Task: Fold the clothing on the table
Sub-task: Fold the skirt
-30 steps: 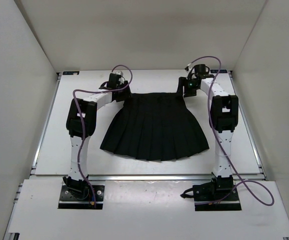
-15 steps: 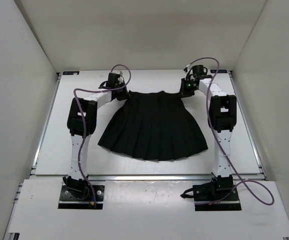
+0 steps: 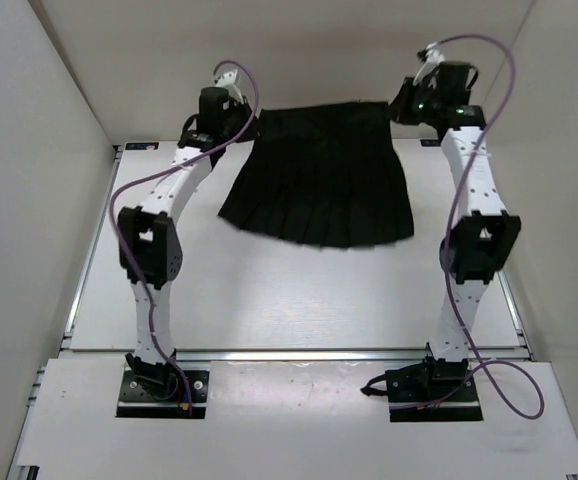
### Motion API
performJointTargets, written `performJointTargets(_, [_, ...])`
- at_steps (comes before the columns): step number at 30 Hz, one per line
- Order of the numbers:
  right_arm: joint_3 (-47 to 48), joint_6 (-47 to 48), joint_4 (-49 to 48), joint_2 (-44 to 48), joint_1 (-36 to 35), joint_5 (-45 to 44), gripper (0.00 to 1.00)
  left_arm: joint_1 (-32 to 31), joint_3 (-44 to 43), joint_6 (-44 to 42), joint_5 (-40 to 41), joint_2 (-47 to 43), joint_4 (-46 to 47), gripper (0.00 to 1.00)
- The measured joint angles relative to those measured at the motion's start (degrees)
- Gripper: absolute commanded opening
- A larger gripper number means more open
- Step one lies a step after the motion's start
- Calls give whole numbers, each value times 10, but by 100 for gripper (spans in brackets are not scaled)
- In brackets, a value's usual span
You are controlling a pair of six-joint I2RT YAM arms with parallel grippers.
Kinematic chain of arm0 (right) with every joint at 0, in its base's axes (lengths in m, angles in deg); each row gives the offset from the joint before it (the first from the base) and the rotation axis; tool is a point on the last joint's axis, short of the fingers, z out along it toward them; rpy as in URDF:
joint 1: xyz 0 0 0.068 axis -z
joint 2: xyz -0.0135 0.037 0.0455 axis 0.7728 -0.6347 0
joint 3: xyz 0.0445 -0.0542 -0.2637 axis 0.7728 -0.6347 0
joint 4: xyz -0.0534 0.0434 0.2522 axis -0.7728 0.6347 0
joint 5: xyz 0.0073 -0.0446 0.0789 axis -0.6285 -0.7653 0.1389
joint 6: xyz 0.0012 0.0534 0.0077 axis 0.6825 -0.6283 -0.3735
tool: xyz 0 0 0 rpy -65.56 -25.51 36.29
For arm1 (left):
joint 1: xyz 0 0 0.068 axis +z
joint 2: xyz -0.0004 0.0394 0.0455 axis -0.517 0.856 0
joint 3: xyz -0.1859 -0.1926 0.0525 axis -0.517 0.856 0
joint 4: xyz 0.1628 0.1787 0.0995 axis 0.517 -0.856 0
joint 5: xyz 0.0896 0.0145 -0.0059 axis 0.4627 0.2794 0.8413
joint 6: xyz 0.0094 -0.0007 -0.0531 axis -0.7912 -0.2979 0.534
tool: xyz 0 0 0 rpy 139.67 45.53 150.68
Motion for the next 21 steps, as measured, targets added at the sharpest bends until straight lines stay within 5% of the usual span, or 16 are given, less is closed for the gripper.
performJointTargets(6, [-84,29,-40,229,-10,-26,0,-52,164,-86,72,-254,57,0])
performJointTargets(12, [-467,34,-139,461,-37,-32,0,-94,439,-119,97,-493,143,0])
performJointTargets(17, [-739,23,-129,505,-72,-43,0,-130,665,-104,129,-570,111,0])
performJointTargets(21, [-827,0,-80,541,-145,-49,0,-174,768,-70,145,-627,12,0])
